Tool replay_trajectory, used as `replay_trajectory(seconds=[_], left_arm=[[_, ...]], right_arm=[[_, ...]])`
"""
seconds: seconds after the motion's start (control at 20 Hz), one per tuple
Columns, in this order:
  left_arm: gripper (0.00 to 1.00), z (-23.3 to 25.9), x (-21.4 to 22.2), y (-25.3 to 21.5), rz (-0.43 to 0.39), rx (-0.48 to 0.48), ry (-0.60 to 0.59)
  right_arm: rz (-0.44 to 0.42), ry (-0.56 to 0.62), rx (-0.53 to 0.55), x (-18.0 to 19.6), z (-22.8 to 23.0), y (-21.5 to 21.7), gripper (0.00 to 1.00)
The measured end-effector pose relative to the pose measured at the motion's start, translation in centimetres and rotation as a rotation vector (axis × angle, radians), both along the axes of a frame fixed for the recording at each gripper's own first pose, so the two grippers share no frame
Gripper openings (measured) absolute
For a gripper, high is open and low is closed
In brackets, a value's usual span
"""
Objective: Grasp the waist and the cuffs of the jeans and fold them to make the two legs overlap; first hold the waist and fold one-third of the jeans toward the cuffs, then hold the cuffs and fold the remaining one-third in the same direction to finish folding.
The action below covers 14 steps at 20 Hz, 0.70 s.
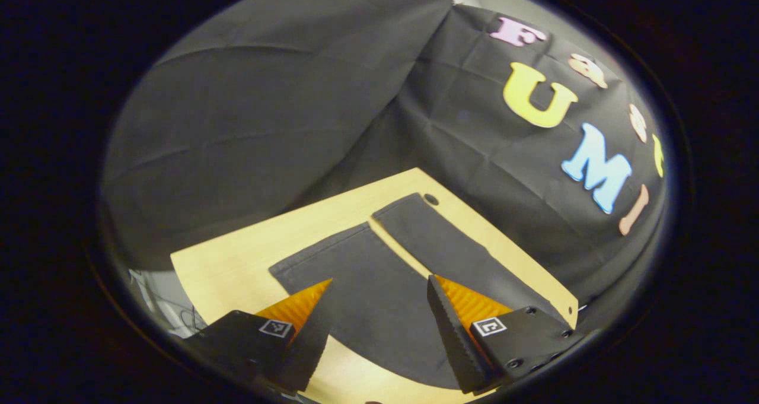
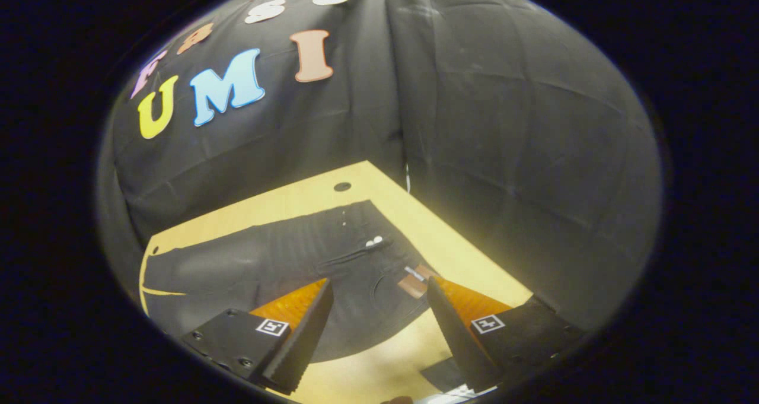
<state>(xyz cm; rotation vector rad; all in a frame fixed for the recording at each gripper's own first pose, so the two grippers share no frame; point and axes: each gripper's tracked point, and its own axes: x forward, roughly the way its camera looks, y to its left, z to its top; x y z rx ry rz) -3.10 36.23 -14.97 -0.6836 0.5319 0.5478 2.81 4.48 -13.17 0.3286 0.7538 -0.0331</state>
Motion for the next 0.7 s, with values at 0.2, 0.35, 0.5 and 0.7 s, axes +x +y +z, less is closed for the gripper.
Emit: replay_trajectory(seconds=[0.2,0.35,0.5,0.7], left_arm=[[0.95,-3.4,-2.3,1.6,0.115,-0.166,0.041],[0.94,-5.8,-4.4,2.9,0.211,-0.289,0.061],[0.95,-8.1,-5.7,3.9,0.284,-0.383,0.064],[0.95,-9.9,-5.7,4.4,0.341,-0.455,0.069]], right_arm=[[-0.081,0.139,0.246,-1.0,-3.1,1.2,0.96],[-0.128,0.183,0.304,-1.6,-4.8,0.8,0.95],[-0.156,0.236,0.340,-1.5,-6.7,0.5,0.96],[-0.200,0.307,0.396,-2.0,-9.2,0.4,0.96]])
